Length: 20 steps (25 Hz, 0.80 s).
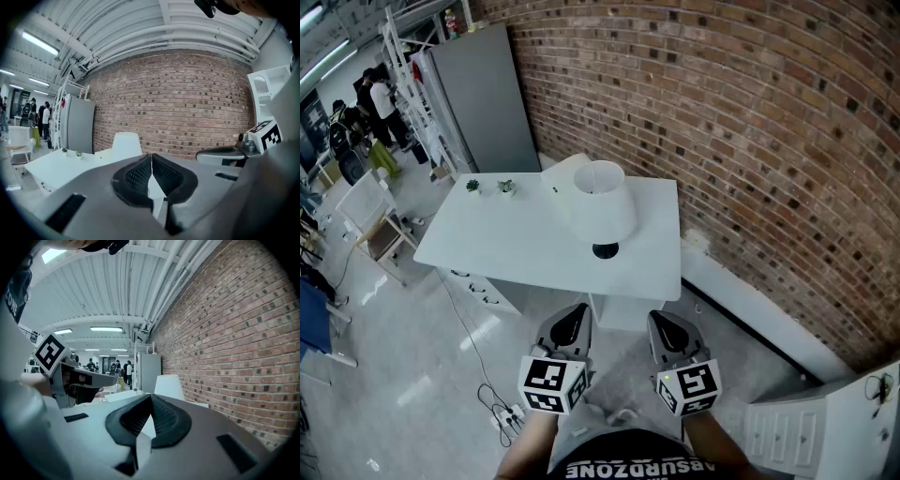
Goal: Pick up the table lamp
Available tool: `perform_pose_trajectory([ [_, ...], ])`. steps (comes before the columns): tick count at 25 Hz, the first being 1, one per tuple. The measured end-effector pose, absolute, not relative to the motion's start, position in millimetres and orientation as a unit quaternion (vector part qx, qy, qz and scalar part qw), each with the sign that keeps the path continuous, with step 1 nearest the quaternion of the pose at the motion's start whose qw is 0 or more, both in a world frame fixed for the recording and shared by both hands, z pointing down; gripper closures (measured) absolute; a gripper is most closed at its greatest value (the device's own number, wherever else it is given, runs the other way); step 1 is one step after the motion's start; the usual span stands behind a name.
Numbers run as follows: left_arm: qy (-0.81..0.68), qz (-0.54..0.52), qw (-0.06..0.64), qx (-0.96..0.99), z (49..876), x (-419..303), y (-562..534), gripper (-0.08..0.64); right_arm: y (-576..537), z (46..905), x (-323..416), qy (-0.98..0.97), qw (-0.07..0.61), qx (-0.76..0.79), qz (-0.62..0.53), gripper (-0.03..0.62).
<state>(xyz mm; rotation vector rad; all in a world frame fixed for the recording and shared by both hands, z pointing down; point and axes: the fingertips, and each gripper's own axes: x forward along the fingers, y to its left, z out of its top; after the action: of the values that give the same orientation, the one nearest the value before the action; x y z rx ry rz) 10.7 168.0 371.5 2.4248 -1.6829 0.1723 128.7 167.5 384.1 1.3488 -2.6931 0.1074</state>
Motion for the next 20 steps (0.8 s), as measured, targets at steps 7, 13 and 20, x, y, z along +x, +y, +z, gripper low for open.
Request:
perform_pose_trajectory([
  [7,-0.57,0.064,0.099,0.813,374.3,25.6,169.1,0.554,163.6,387.4,144.8,-0.895,0.058,0.44,0.04,0.595],
  [13,-0.561,0.077,0.106,0.817,384.9,30.4,152.8,0.554,147.8,396.7,144.0,-0.895,0.07,0.439,0.032,0.595],
  [20,-0.562,0.082,0.126,0.813,403.5,7.0,117.9,0.554,114.3,414.6,125.5,-0.898,0.09,0.429,0.043,0.595],
])
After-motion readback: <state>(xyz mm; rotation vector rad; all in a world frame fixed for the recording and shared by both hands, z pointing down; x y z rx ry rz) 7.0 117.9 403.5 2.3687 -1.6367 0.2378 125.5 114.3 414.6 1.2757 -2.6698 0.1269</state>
